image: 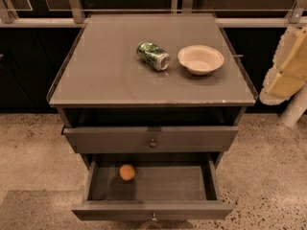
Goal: Pick orange from middle drawer and place on counter
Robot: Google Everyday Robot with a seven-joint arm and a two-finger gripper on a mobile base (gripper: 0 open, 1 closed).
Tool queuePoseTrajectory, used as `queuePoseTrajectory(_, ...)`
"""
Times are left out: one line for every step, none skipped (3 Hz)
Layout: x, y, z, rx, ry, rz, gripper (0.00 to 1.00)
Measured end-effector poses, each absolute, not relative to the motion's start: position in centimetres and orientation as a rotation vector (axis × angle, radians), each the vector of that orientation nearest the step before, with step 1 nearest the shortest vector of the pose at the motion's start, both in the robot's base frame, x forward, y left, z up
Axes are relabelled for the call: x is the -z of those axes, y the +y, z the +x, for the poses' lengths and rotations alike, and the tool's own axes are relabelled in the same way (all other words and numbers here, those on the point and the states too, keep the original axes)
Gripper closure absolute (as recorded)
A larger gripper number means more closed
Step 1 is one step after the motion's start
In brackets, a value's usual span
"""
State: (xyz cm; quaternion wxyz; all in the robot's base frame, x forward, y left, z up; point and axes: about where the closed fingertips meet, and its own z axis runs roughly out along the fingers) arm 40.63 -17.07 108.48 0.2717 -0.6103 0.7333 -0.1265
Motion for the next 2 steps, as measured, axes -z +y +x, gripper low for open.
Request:
queuePoseTrajectory(-108.48, -17.07, 40.63, 0.341, 1.974, -1.643, 0.0)
queuePoseTrajectory(-108.13, -16.3, 40.35, 0.307, 1.963, -1.602, 0.0)
